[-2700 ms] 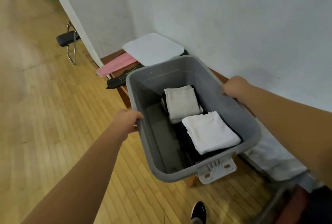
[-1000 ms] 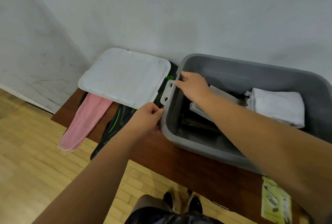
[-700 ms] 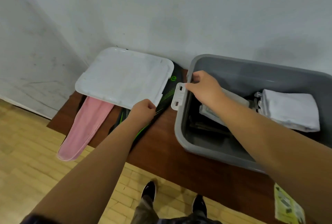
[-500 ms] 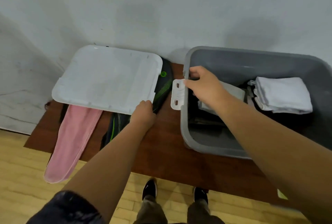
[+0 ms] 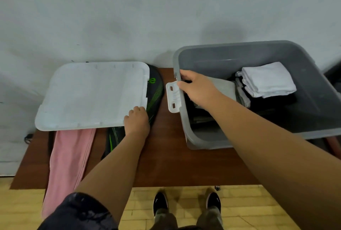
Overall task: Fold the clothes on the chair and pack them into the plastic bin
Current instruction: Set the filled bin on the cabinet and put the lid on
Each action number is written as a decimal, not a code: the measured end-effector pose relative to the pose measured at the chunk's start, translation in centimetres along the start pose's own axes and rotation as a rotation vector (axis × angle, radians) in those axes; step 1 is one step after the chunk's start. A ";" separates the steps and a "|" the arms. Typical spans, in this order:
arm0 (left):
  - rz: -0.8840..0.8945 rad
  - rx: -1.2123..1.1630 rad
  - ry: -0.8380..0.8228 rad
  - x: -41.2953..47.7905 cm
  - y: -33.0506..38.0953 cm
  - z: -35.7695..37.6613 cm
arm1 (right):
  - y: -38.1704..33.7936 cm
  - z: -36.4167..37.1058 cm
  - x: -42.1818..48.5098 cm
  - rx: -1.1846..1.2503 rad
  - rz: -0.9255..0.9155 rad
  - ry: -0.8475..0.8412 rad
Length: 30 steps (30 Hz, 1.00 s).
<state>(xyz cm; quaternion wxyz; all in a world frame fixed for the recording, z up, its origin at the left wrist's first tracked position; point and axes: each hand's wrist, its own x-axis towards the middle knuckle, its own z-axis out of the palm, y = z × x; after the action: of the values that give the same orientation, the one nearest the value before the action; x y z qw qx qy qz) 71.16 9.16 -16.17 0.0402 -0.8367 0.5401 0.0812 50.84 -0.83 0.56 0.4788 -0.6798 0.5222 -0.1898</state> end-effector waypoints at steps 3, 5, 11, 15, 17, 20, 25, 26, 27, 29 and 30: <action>0.012 0.042 0.168 -0.6 -0.4 -3.6 | 0.1 -0.3 0.0 -0.014 -0.009 0.000; 0.007 0.034 0.256 -0.6 -1.2 -7.3 | 0.1 -0.4 0.2 -0.054 -0.012 -0.009; 0.013 0.055 0.482 -2.3 -3.3 -22.4 | -0.7 -1.1 1.3 -0.423 -0.019 -0.054; -0.031 -0.044 0.658 -5.1 -2.2 -31.7 | -3.1 -3.0 1.3 -0.487 -0.076 -0.078; -0.039 -0.120 0.787 -7.2 -1.7 -35.5 | -5.1 -4.5 0.7 -0.449 -0.110 -0.087; -0.044 -0.262 0.904 -10.5 -0.5 -40.8 | -7.5 -6.7 0.2 -0.402 -0.105 -0.102; -0.139 -0.593 1.058 -15.2 1.5 -48.4 | -10.2 -9.7 0.4 -0.147 -0.058 -0.149; -0.152 -0.648 1.080 -15.8 1.7 -49.5 | -10.8 -10.3 0.3 -0.084 -0.056 -0.156; -0.159 -0.701 1.096 -16.2 2.0 -50.5 | -11.3 -10.9 0.2 -0.057 -0.064 -0.158; -0.168 -0.813 1.126 -17.0 2.4 -52.1 | -12.3 -12.2 -0.3 -0.099 -0.113 -0.154; -0.169 -0.873 1.145 -17.5 2.6 -52.8 | -12.7 -12.9 -0.6 -0.144 -0.145 -0.140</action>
<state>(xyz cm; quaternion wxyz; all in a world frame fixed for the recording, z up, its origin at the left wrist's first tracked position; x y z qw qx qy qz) 66.60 15.57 38.95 -0.5804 -0.7268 0.3282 -0.1648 47.55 -6.24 17.58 0.4490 -0.7599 0.4493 -0.1383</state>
